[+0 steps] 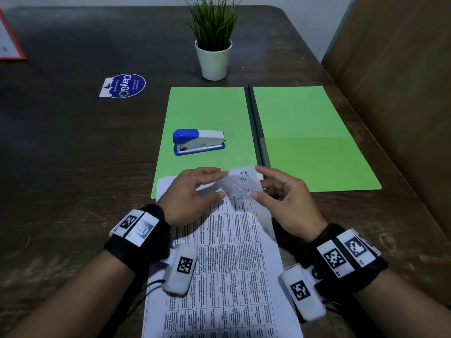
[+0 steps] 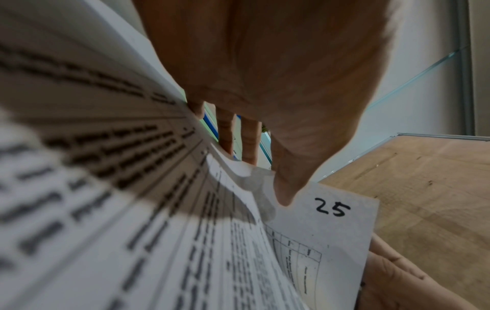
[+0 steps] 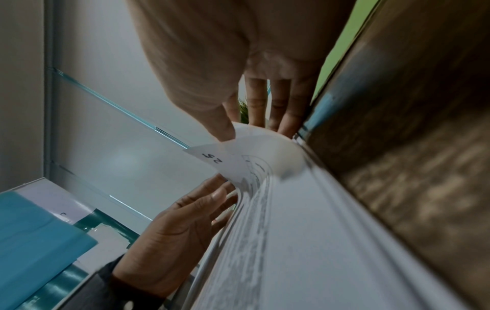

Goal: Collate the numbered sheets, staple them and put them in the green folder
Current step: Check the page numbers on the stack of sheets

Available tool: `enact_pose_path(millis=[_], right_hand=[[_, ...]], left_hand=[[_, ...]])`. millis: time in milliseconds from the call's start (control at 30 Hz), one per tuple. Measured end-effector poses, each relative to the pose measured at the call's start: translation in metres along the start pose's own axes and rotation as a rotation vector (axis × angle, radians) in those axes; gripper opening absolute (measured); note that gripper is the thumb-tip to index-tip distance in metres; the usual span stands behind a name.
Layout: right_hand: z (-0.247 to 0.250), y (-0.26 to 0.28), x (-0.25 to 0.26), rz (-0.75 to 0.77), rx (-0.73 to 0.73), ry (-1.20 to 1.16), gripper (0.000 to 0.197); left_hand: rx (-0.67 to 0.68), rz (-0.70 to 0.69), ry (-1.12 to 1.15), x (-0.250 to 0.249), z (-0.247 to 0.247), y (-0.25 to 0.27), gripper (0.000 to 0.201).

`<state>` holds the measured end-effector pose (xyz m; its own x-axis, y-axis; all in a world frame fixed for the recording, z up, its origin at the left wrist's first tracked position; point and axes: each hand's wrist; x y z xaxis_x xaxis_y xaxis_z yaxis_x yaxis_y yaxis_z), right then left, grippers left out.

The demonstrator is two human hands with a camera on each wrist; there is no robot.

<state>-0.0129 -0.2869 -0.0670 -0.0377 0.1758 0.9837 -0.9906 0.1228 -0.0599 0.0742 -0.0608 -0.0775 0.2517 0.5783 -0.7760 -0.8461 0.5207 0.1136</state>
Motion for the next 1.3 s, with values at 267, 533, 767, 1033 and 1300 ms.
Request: enact_pose_path(millis=[267, 533, 767, 1033, 1300], right_hand=[[-0.0022, 0.001, 0.0029, 0.006, 0.02, 0.051, 0.012], [0.0026, -0.0018, -0.0017, -0.055, -0.038, 0.011, 0.045], [-0.0003, 0.0009, 0.0001, -0.013, 0.024, 0.049, 0.021], [-0.0011, 0.0002, 0.0014, -0.04, -0.029, 0.019, 0.01], [0.0, -0.0008, 0.0005, -0.028, -0.07, 0.223, 0.021]], left_hand=[[-0.047, 0.004, 0.097, 0.0004, -0.001, 0.0, 0.034], [0.0, -0.008, 0.297, -0.0033, -0.0021, 0.0028, 0.024], [0.005, -0.021, 0.371, -0.0038, -0.0021, 0.0029, 0.02], [-0.055, -0.102, 0.374, -0.0003, -0.003, 0.0007, 0.033], [-0.033, -0.065, 0.376, -0.0062, -0.0011, 0.003, 0.045]])
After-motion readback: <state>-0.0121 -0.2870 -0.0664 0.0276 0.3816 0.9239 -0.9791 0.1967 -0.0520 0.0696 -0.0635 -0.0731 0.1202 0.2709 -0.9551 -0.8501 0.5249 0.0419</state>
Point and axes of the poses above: each hand's wrist, its own y-axis away from the middle knuckle, its own z-axis out of the back of the hand, x = y × z, and after that the axes turned 4 degrees about z, right-handed
